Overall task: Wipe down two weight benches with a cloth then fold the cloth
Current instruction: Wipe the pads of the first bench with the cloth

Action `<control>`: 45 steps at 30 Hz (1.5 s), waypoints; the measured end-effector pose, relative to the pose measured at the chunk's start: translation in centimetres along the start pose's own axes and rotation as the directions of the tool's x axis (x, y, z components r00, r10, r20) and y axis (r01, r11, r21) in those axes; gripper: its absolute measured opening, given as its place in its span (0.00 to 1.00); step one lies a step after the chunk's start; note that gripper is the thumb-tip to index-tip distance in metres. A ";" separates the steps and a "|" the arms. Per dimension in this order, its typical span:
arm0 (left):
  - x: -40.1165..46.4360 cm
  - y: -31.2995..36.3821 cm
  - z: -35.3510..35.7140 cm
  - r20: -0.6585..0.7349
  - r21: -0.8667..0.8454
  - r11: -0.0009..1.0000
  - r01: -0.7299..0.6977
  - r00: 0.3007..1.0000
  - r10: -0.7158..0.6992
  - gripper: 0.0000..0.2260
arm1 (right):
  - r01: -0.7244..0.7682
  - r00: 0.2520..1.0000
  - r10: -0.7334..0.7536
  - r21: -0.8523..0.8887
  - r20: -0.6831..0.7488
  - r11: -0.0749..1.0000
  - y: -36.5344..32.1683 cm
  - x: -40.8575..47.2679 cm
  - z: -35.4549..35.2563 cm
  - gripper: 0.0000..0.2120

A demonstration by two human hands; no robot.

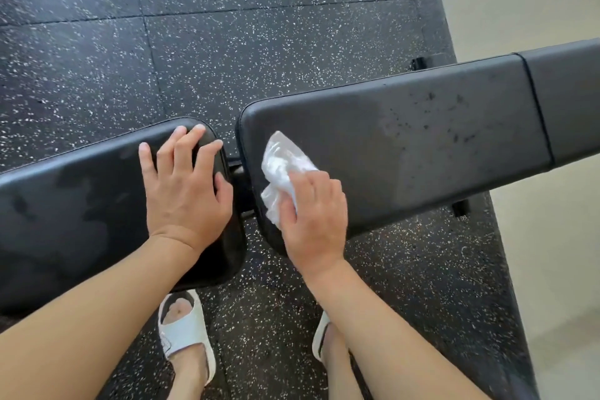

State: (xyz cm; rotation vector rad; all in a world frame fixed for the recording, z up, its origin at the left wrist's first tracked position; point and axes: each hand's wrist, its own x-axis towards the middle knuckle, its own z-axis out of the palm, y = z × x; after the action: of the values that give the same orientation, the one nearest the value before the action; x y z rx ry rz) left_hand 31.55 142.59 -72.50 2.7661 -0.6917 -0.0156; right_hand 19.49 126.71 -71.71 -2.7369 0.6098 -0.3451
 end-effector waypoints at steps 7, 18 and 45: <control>-0.1 0.2 -0.3 0.021 0.006 1.000 0.001 1.000 -0.001 0.22 | 0.130 0.989 -0.138 0.130 0.054 0.983 -1.4 2.1 0.2 0.12; 1.0 5.9 -0.8 0.037 -0.183 0.982 -0.043 0.998 0.050 0.25 | 0.057 0.998 -0.058 0.071 0.012 0.996 8.8 7.0 -3.8 0.12; 5.4 14.3 5.2 -0.187 -0.050 0.989 0.139 0.971 -0.146 0.22 | 0.355 0.933 -0.358 0.208 -0.028 0.911 9.1 15.9 -1.9 0.09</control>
State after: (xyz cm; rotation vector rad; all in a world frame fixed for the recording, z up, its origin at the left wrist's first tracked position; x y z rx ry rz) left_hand 29.36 126.58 -73.09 2.7296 -0.4384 0.2018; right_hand 29.59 111.31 -70.54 -2.6305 0.0559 -0.4506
